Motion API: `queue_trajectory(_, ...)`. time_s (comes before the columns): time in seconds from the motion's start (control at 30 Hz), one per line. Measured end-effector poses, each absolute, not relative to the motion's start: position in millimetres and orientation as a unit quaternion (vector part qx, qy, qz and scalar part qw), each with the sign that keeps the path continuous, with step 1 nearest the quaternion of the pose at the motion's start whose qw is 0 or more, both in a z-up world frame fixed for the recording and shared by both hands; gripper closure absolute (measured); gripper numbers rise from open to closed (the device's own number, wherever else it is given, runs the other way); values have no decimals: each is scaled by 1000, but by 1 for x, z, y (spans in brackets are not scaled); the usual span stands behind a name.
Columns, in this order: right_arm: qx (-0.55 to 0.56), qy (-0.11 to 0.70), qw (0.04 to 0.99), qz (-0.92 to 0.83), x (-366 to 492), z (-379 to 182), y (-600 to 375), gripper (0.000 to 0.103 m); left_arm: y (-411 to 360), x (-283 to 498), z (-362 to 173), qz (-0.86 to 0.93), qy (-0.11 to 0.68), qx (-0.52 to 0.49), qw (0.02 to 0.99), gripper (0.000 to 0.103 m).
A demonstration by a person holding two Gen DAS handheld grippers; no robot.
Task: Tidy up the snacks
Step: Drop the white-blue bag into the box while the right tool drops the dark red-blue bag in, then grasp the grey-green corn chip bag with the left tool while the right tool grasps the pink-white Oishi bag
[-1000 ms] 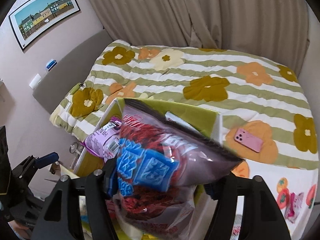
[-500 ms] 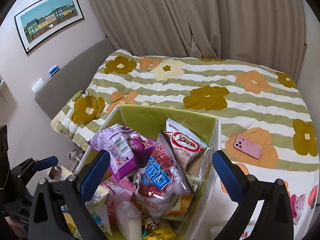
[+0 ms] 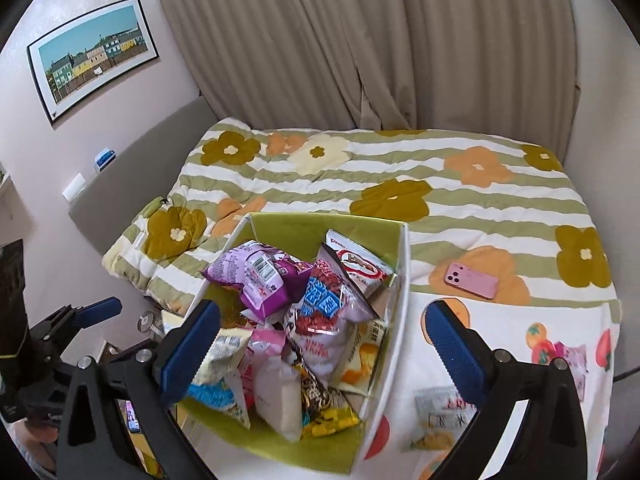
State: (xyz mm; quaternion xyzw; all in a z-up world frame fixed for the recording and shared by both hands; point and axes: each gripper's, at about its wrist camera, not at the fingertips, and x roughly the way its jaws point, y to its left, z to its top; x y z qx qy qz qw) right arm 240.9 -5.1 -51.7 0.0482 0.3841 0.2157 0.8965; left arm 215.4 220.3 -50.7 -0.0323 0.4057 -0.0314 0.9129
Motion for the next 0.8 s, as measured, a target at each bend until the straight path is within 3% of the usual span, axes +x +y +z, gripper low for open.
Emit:
queue_trajectory(0.37, 79, 351, 916, 176, 177, -49, -71, 1, 152, 174, -40, -11, 383, -47, 922, 0)
queue_trajectory(0.8, 56, 341, 931, 119, 158, -79, -203, 1, 11, 173, -84, -33, 384, -64, 920, 0)
